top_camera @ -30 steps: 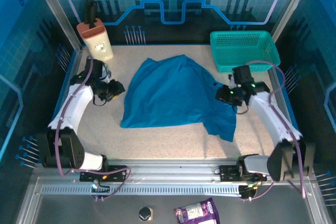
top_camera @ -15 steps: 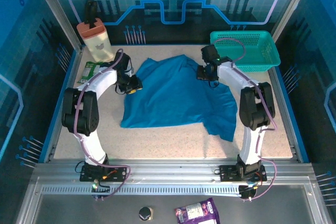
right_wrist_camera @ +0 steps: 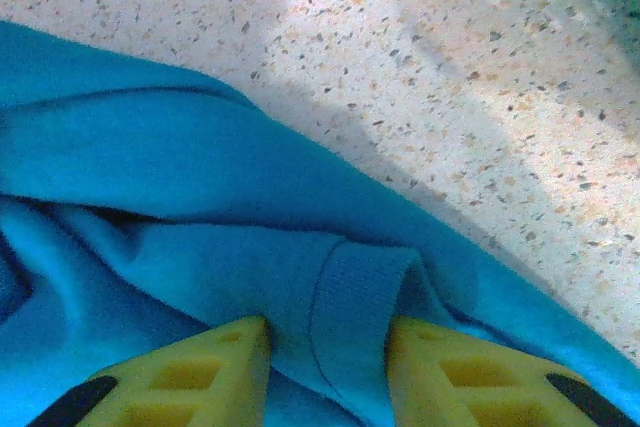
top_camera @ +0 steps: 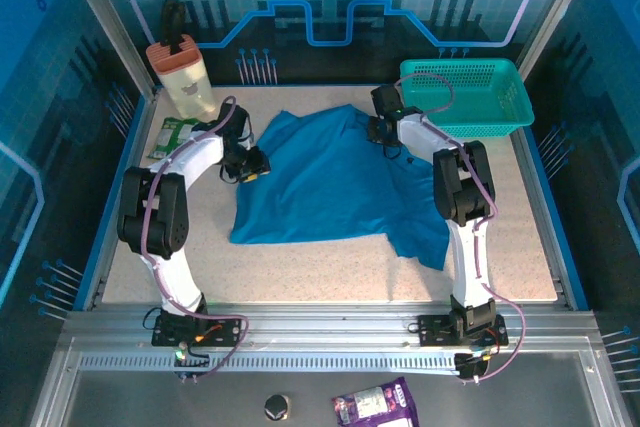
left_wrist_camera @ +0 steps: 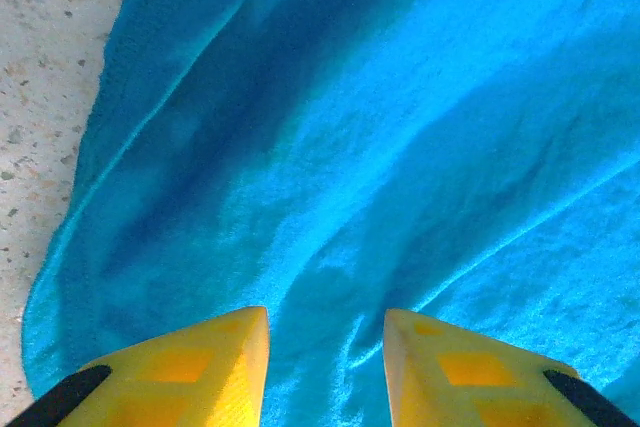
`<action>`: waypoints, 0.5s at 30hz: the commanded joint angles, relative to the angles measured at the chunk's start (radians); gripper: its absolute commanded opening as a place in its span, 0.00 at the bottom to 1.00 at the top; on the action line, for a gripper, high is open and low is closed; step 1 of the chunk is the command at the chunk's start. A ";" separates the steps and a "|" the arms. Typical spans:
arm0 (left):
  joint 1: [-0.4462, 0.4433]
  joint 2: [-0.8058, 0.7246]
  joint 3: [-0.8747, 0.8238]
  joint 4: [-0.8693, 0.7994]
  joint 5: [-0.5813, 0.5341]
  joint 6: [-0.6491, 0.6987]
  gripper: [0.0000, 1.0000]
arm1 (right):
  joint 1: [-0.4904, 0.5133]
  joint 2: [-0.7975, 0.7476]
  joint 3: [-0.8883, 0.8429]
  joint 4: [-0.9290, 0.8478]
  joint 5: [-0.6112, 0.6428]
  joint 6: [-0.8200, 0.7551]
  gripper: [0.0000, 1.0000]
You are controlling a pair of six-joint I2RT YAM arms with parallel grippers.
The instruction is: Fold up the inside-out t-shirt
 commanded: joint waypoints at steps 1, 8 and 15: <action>-0.005 -0.018 0.024 -0.013 -0.037 0.034 0.36 | 0.006 0.001 0.021 0.036 0.052 0.001 0.33; -0.003 0.066 0.186 -0.058 -0.123 0.092 0.36 | 0.020 -0.092 -0.058 0.077 -0.094 -0.097 0.00; -0.006 0.182 0.384 -0.078 -0.096 0.124 0.36 | 0.128 -0.403 -0.349 0.043 -0.210 -0.152 0.00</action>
